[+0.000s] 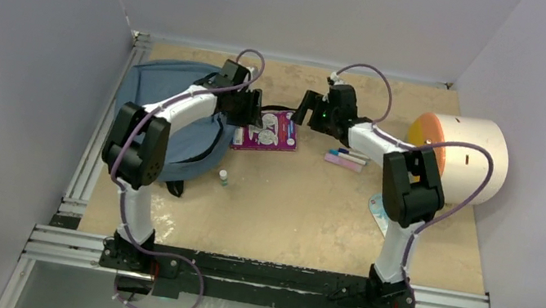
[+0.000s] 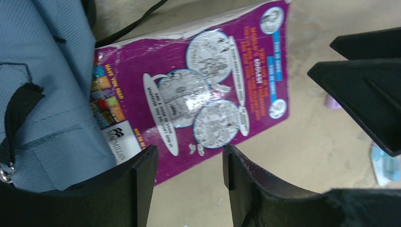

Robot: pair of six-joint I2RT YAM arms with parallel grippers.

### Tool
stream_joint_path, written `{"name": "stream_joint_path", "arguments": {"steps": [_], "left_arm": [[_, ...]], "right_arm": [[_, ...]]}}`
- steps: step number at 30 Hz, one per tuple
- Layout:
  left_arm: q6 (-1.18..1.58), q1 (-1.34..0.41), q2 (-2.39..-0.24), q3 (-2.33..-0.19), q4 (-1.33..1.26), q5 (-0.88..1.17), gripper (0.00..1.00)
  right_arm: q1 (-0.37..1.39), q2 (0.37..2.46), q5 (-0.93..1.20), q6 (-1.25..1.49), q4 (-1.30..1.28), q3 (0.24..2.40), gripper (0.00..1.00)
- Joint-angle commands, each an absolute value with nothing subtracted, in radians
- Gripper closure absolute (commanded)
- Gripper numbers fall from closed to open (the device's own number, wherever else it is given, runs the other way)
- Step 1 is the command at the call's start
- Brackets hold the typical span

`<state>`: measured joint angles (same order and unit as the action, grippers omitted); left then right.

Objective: Pack the student bag
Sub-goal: Pick up the book from the center of the board.

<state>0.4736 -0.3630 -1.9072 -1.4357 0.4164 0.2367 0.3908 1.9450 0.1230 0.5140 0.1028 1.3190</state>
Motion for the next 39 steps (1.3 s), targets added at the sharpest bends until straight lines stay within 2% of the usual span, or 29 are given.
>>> {"name": "stream_joint_path", "arguments": {"steps": [1, 9, 18, 23, 28, 39], "left_arm": [[0.436, -0.373, -1.933, -1.465, 0.411, 0.133, 0.48], [0.431, -0.391, -1.965, -1.431, 0.406, 0.04, 0.48], [0.426, -0.414, -1.998, -1.422, 0.412, 0.008, 0.47], [0.426, -0.417, -2.021, -1.434, 0.423, 0.002, 0.47], [0.435, -0.416, -2.009, -1.429, 0.414, -0.022, 0.46], [0.454, -0.416, -1.913, -1.365, 0.317, -0.012, 0.36]], "right_arm": [[0.387, 1.985, 0.226, 0.545, 0.146, 1.372, 0.14], [0.387, 2.087, 0.301, 0.516, 0.141, 1.404, 0.26], [0.386, 2.15, 0.318, 0.498, 0.12, 1.427, 0.47], [0.386, 2.155, 0.326, 0.492, 0.126, 1.428, 0.68], [0.383, 2.131, 0.346, 0.49, 0.166, 1.393, 1.0], [0.337, 1.906, 0.283, 0.481, 0.261, 1.171, 1.0]]}}
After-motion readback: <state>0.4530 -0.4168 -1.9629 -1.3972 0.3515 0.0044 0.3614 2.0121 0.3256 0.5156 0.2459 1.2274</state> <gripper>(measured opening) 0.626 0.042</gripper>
